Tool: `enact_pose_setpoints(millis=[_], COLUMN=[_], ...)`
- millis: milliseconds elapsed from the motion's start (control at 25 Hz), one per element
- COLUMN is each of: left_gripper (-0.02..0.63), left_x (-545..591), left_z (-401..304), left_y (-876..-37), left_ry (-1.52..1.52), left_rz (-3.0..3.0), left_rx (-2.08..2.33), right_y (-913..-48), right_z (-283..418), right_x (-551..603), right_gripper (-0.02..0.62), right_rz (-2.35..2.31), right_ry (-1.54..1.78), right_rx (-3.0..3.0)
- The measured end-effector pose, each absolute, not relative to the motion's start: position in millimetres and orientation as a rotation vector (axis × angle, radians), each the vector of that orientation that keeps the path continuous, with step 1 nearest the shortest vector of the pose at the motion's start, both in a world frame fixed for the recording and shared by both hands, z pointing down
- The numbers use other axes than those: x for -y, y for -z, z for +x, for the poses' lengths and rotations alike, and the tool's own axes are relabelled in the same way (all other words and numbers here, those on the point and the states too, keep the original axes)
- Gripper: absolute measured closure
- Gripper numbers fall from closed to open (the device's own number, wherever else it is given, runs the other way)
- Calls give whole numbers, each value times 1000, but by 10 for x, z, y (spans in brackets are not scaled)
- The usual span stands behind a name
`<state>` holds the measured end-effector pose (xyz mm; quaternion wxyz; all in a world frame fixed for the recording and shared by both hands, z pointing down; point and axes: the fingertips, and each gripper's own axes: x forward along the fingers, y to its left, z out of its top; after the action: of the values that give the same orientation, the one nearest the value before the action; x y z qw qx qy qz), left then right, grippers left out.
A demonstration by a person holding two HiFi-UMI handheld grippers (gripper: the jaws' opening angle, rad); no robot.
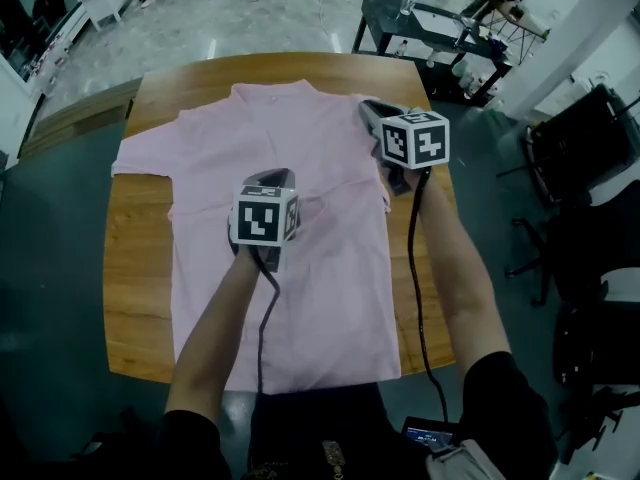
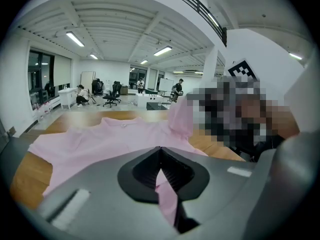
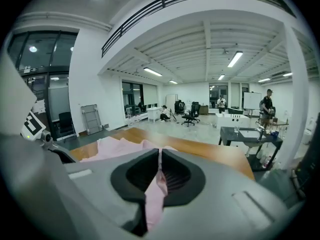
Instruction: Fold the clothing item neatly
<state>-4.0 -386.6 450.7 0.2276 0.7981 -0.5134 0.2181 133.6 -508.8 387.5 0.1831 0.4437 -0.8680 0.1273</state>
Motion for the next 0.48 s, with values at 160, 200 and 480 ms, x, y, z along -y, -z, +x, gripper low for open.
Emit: enact_pose_setpoints(millis=[160, 200, 480], left_gripper=[598, 598, 598], left_x=[3780, 3759, 3607], left_z=[-402, -490, -975], left_y=[-4564, -4596, -4838], left_ry=[-595, -596, -578], left_rz=[2162, 2150, 2073], left_rx=[1434, 1439, 1449], right_y=[-4053, -4160, -5073], right_z=[668, 509, -250], right_x=[4994, 4970, 4764], right_gripper=[574, 574, 574], right_rz=[1159, 1131, 990], right_ry=[-394, -413, -581], right_rx=[2482, 2480, 2421])
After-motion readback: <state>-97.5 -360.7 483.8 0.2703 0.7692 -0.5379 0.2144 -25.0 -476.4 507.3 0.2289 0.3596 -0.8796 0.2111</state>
